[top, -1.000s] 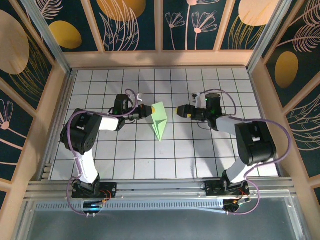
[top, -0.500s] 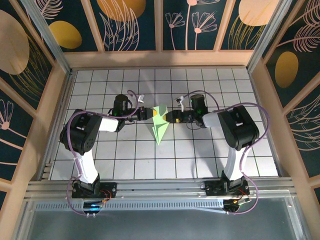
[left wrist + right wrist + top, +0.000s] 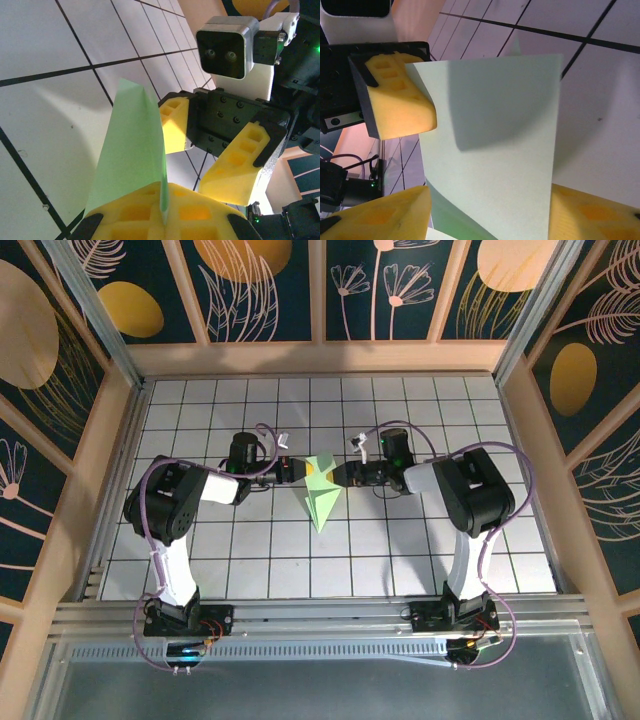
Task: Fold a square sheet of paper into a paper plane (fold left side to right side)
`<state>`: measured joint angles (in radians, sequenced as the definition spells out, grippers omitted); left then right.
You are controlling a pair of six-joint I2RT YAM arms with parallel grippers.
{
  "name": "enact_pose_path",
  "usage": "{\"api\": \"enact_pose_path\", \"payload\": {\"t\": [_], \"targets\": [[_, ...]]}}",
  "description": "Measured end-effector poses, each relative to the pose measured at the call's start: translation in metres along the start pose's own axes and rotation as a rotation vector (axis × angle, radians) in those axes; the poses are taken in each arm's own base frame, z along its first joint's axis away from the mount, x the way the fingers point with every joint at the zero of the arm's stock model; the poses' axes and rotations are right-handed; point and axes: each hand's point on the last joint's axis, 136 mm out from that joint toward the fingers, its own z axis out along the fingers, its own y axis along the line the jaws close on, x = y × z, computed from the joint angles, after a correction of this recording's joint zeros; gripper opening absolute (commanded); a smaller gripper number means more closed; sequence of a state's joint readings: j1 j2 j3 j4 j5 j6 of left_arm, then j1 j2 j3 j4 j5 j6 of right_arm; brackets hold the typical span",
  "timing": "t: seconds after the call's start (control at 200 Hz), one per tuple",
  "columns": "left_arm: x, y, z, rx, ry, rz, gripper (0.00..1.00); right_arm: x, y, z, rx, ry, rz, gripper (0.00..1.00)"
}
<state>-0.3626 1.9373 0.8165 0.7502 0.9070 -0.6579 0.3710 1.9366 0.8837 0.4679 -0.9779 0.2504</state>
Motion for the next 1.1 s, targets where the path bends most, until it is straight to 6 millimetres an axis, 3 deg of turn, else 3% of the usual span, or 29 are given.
{"api": "enact_pose_path", "payload": {"t": [0.415, 0.515, 0.626, 0.691, 0.751, 0.851, 0.966, 1.101], "targets": [[0.01, 0.01, 0.003, -0.009, 0.027, -0.02, 0.0, -0.023, 0.005, -0.001, 0.001, -0.018, -0.037, 0.4], [0.01, 0.01, 0.003, -0.01, 0.029, -0.019, 0.0, -0.026, 0.005, -0.001, 0.007, -0.019, -0.042, 0.3], [0.011, 0.011, 0.003, -0.012, 0.03, -0.016, 0.08, -0.028, 0.003, -0.001, 0.017, -0.017, -0.038, 0.11], [0.011, 0.011, 0.003, -0.014, 0.029, -0.008, 0.18, -0.029, 0.002, -0.001, 0.028, -0.016, -0.035, 0.0], [0.01, 0.012, 0.002, -0.026, 0.025, 0.007, 0.3, -0.029, 0.0, -0.001, 0.042, -0.015, -0.023, 0.0], [0.007, 0.014, -0.003, -0.081, 0.011, 0.02, 0.4, -0.029, -0.006, -0.001, 0.077, -0.014, 0.017, 0.0], [-0.006, 0.007, -0.016, -0.185, -0.027, 0.075, 0.43, -0.032, -0.014, -0.002, 0.129, -0.011, 0.108, 0.0], [-0.019, -0.019, -0.03, -0.334, -0.061, 0.216, 0.43, -0.028, -0.02, -0.004, 0.17, 0.0, 0.229, 0.0]]}}
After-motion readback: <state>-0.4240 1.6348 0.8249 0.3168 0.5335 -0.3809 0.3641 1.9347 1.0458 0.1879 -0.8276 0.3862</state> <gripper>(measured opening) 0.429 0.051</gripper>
